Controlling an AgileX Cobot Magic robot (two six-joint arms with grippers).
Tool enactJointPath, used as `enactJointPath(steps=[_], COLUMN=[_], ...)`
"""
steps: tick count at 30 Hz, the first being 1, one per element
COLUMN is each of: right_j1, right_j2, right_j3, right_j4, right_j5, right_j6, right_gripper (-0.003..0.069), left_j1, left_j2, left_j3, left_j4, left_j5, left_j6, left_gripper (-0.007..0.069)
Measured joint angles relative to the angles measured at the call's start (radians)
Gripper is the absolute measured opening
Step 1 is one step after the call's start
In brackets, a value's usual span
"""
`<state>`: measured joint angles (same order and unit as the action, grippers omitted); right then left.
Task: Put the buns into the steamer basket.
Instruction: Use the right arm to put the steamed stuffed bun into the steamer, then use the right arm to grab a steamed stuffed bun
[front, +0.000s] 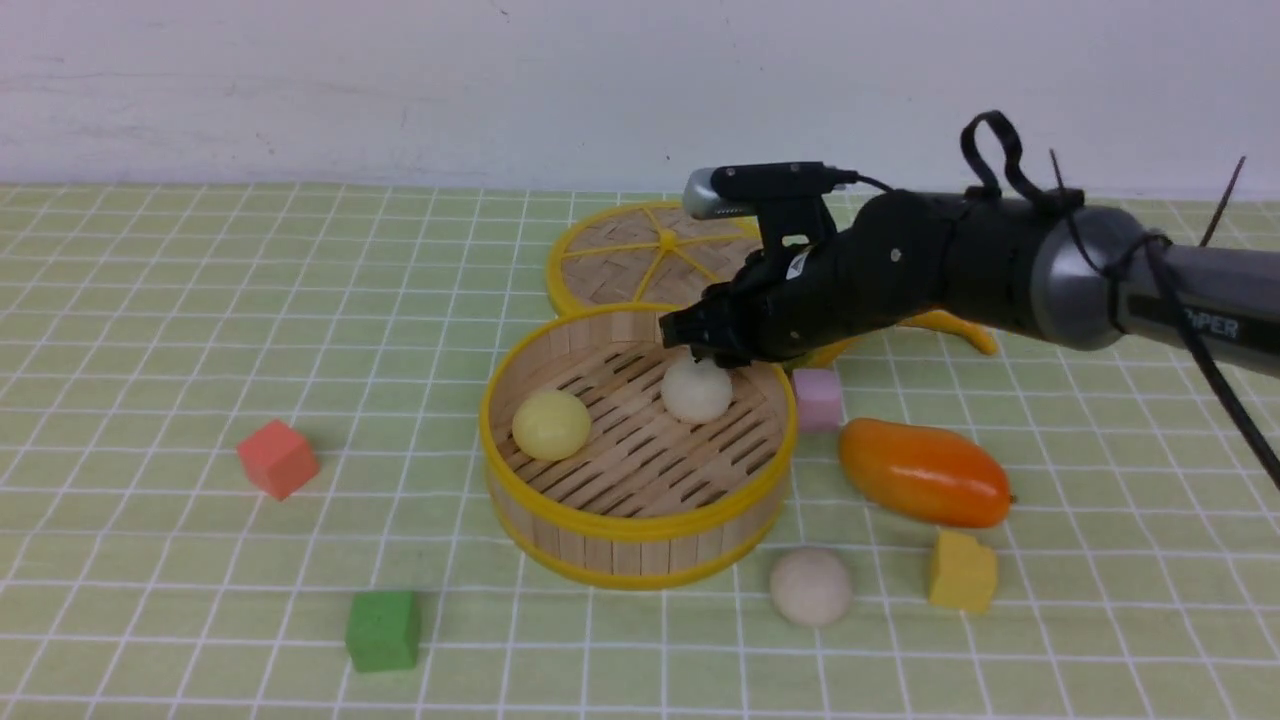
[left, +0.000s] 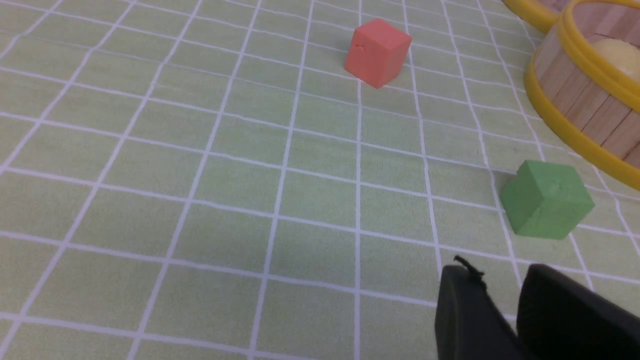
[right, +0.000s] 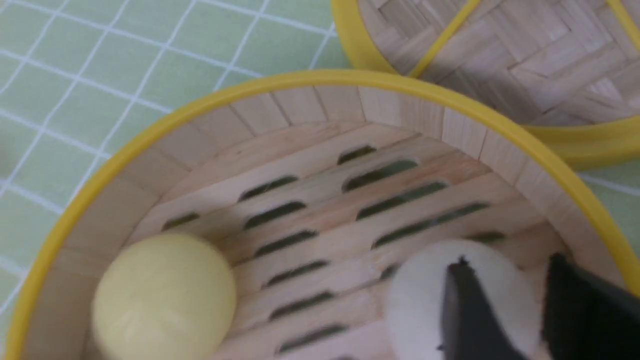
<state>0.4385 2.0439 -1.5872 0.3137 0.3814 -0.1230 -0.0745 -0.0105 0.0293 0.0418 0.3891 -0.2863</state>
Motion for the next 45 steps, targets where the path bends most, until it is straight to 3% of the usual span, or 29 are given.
enactJointPath(steps=[3, 7, 10, 14, 18, 21, 30, 37, 45], right_j1=[0.000, 0.000, 0.000, 0.018, 0.070, 0.122, 0.130, 0.130, 0.130], right_j2=[-0.081, -0.193, -0.276, -0.330, -0.353, -0.345, -0.274, -0.206, -0.185], right_j3=[0.000, 0.000, 0.000, 0.026, 0.115, 0.235, 0.337, 0.338, 0.338], right_j4=[-0.047, -0.104, -0.117, -0.119, -0.119, -0.126, -0.302, -0.394, -0.368], right_j5=[0.117, 0.306, 0.502, 0.647, 0.661, 0.571, 0.424, 0.327, 0.284], right_j6=[0.000, 0.012, 0.062, 0.086, 0.091, 0.099, 0.134, 0.241, 0.296], right_gripper=[0.0410, 0.0509, 0.0538, 0.0535, 0.0507, 0.0467, 0.0332, 0.0191, 0.0154], left_j1=[0.000, 0.000, 0.000, 0.000, 0.000, 0.000, 0.000, 0.000, 0.000], left_j2=[0.000, 0.000, 0.000, 0.000, 0.000, 0.000, 0.000, 0.000, 0.000], left_j3=[0.000, 0.000, 0.000, 0.000, 0.000, 0.000, 0.000, 0.000, 0.000], left_j4=[0.000, 0.000, 0.000, 0.000, 0.000, 0.000, 0.000, 0.000, 0.000], left_j5=[0.000, 0.000, 0.000, 0.000, 0.000, 0.000, 0.000, 0.000, 0.000], left_j6=[0.000, 0.000, 0.000, 0.000, 0.000, 0.000, 0.000, 0.000, 0.000], left_gripper=[0.0167, 0.0173, 0.0176, 0.0181, 0.0184, 0.0188, 0.0199, 0.0207, 0.0217])
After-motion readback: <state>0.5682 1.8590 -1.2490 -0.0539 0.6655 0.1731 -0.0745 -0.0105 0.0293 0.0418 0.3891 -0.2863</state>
